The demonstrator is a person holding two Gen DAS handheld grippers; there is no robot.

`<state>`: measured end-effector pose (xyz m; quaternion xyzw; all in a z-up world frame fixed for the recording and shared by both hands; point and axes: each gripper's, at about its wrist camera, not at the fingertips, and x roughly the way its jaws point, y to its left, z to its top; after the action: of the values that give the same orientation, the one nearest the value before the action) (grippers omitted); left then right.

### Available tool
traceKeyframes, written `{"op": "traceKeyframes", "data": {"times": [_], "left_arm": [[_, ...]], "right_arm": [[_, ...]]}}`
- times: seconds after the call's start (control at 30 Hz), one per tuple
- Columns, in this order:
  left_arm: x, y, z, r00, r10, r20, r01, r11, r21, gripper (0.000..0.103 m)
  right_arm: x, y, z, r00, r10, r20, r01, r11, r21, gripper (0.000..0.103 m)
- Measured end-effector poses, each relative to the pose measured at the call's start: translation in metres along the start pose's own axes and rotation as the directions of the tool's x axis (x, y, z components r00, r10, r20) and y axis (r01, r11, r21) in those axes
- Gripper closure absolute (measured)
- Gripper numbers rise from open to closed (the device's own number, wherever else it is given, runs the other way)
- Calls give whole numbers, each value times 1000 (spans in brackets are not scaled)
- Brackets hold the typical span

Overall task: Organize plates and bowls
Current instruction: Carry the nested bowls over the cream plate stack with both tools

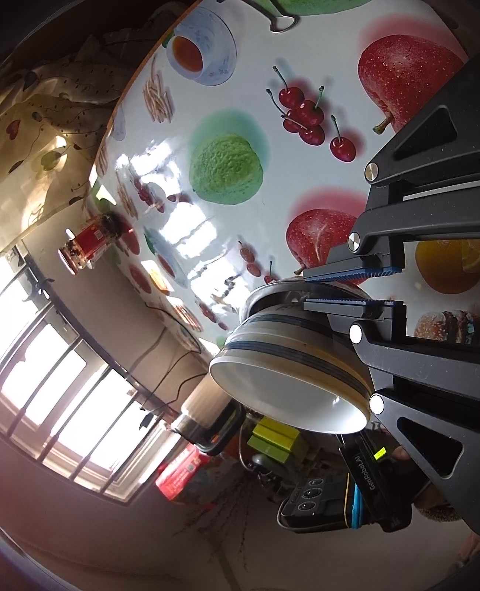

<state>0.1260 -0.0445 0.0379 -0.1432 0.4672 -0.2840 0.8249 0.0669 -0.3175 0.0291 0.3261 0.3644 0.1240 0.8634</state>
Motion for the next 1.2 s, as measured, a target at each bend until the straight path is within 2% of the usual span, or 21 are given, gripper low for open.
{"op": "traceKeyframes", "data": {"times": [1.2], "left_arm": [[-46, 66, 12, 994, 81, 70, -73, 990, -121, 93]], "right_arm": [[71, 68, 13, 991, 62, -118, -74, 992, -105, 92]]}}
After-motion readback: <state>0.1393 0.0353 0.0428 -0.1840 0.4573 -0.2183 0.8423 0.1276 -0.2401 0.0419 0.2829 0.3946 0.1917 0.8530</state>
